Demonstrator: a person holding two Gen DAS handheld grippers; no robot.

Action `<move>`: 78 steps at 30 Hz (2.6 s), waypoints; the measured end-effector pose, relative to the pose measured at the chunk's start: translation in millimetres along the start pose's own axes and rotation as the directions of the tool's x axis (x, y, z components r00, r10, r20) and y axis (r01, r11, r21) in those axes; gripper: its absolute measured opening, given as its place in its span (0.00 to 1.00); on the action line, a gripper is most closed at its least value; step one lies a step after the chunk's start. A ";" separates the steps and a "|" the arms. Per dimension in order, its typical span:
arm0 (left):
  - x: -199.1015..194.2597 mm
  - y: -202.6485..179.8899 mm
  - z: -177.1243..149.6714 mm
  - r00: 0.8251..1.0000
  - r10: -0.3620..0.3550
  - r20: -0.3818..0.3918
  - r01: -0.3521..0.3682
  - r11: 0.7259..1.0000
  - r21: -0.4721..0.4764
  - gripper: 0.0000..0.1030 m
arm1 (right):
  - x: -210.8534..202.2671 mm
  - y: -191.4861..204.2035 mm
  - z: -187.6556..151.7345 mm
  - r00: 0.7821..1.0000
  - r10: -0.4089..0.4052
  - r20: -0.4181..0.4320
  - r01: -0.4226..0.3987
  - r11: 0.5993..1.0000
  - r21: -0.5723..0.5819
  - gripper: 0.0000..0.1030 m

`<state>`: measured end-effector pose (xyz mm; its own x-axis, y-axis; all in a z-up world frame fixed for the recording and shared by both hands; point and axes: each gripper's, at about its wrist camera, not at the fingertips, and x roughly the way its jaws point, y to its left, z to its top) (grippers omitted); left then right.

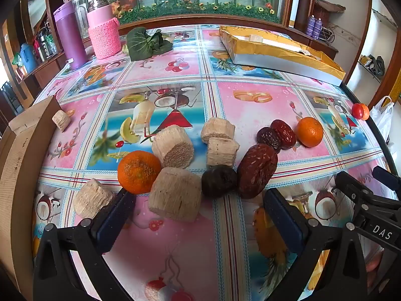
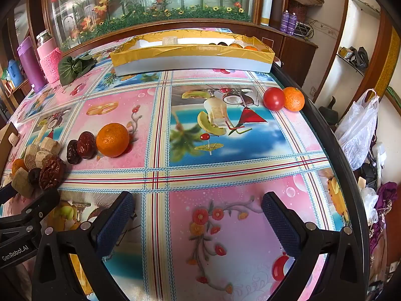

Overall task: Organize fruits
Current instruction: 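Move both tools toward the pile of cork pieces and fruit, then grasp a beige cork piece with the left tool while the right tool grasps a mandarin orange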

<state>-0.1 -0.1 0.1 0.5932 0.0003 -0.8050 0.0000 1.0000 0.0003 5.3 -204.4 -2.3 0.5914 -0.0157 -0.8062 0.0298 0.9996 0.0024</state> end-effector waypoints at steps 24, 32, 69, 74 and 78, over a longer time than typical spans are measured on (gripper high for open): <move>-85.3 46.3 -34.1 0.996 -0.084 0.035 0.083 0.996 0.013 0.31 | -72.7 35.9 -14.2 0.994 0.030 0.106 -0.029 1.000 -0.004 0.99; -116.6 69.1 -47.6 0.985 -0.056 0.164 0.058 0.998 -0.008 0.32 | -135.7 66.5 -40.3 0.942 -0.024 0.335 0.005 0.998 0.056 0.99; -98.1 94.4 -44.6 0.988 -0.016 0.152 0.022 0.999 -0.039 0.49 | -106.5 81.2 -57.4 0.972 0.057 0.227 -0.075 0.995 0.071 0.99; -86.9 97.3 -41.8 0.992 -0.014 0.125 0.020 0.999 -0.047 0.50 | -95.7 79.5 -54.5 0.977 0.071 0.199 -0.088 0.993 0.080 0.99; -82.1 96.2 -40.4 0.993 -0.012 0.115 0.017 0.999 -0.043 0.50 | -89.5 80.9 -52.0 0.979 0.081 0.186 -0.098 0.992 0.079 0.99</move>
<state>-81.3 96.0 42.2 0.6817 -0.0120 -0.7315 -0.0245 0.9989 -0.0391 -87.1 -120.8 39.3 0.7315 0.0613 -0.6791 0.0357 0.9912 0.1278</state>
